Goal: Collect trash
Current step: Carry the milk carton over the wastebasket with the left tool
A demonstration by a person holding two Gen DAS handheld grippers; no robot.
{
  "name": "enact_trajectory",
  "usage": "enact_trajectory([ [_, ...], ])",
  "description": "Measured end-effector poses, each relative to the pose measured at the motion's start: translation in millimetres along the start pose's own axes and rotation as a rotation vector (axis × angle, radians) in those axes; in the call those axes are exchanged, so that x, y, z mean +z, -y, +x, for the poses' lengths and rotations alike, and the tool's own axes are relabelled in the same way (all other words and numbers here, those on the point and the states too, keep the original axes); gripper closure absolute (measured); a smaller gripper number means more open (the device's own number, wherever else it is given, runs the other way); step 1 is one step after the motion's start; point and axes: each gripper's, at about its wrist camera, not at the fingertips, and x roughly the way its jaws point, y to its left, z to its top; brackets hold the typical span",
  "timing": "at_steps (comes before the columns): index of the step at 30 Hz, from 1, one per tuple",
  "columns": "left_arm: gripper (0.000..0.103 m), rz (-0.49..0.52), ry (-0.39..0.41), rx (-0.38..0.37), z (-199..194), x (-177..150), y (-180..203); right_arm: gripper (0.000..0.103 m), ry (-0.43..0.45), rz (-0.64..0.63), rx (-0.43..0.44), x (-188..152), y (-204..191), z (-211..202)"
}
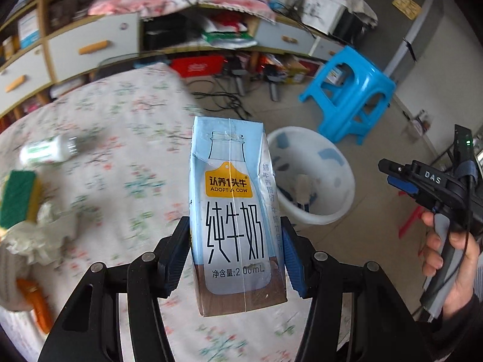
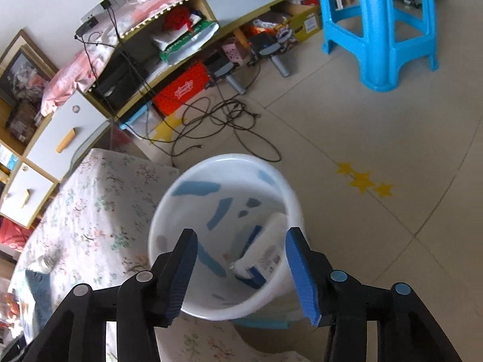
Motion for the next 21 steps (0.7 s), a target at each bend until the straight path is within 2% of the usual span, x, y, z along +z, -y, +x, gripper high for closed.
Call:
enact_trajectory([
  [9,0.044,0.088,-0.04,-0.042,49,19,48,0.037,0.024,-0.064,-0.108,-5,16,-18],
  [15,0.043,0.131,-0.04,-0.054,70,32,72,0.036,0.015,-0.057,-0.126,-5,26,-20],
  [17,0.043,0.14,-0.027,-0.079,74,36,76,0.036,0.017,-0.052,-0.127,-2,27,-20],
  [18,0.039,0.142,-0.026,-0.083,76,38,78,0.036,0.018,-0.049,-0.127,-2,28,-20],
  [19,0.025,0.134,-0.033,-0.063,78,41,78,0.036,0.019,-0.047,-0.126,-2,28,-21],
  [21,0.01,0.118,-0.023,-0.03,78,42,77,0.035,0.02,-0.044,-0.126,-2,29,-21],
])
